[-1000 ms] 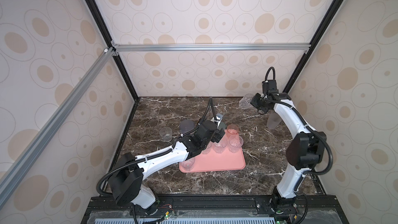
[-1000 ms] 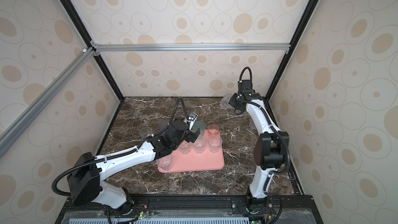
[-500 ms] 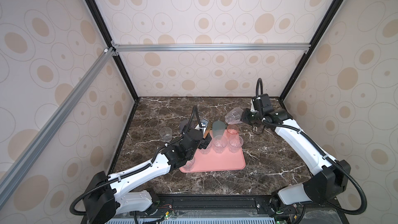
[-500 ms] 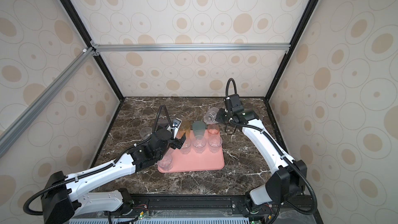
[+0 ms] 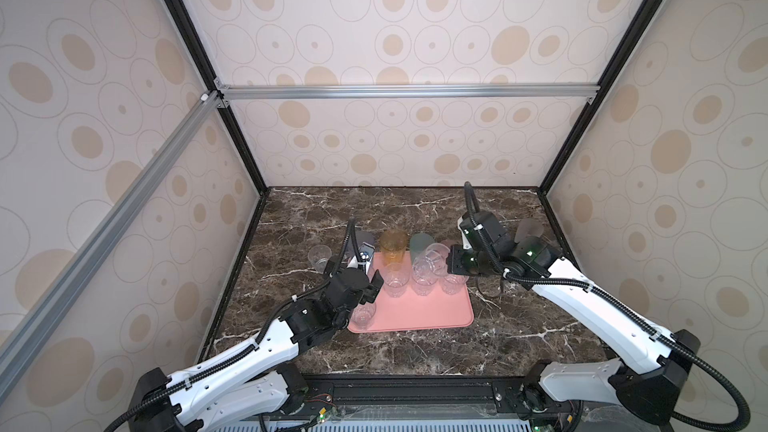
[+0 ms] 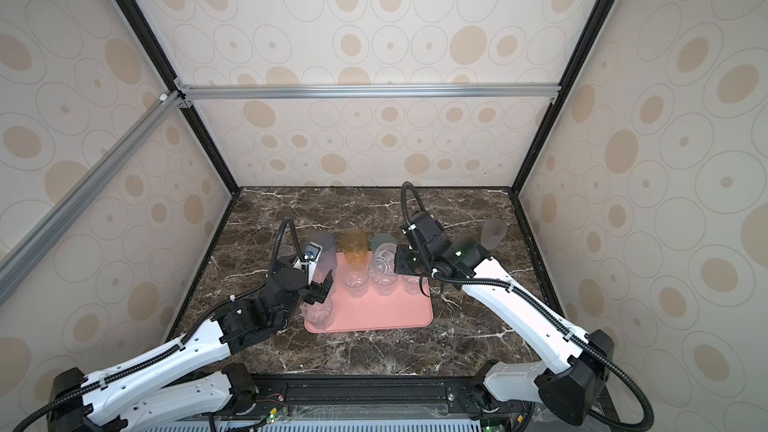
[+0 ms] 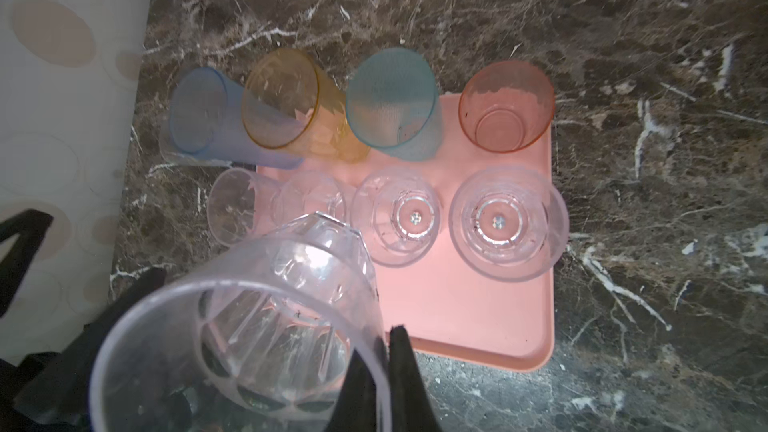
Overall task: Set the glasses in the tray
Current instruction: 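Close the right gripper on the clear glass and lift it, then carry the clear glass over the tray and lower it near the robot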
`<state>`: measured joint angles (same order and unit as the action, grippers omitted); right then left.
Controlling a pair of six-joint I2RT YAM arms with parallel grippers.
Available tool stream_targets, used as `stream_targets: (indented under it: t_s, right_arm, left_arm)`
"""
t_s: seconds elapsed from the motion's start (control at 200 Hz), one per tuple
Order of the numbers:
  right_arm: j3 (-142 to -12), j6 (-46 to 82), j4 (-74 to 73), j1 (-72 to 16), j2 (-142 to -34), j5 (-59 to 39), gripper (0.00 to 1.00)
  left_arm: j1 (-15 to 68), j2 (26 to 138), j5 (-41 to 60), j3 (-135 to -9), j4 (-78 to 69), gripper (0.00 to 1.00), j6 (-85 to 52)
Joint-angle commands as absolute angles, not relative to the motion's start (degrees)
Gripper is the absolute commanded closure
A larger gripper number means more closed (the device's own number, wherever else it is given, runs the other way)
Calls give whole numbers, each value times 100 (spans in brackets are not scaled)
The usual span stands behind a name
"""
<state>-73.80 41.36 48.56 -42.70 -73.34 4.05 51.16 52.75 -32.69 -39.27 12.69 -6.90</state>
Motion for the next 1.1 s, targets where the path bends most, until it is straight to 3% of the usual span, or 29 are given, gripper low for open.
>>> stream_targets:
  t_s: [0.0, 0.48, 1.095]
  right_arm:
    - [-7194, 4465, 4958, -4584, -7406, 647, 100]
    - [-7086, 4579, 5134, -5199, -7809, 903, 100]
    - [-7031, 4470, 4967, -5238, -8025, 865, 100]
  left_arm:
    - [5095, 5108, -3332, -3861, 1501, 1, -973]
    - [5088, 4889, -3143, -3453, 1433, 1, -1197]
    - [5089, 4964, -3159, -3458, 1190, 1, -1371]
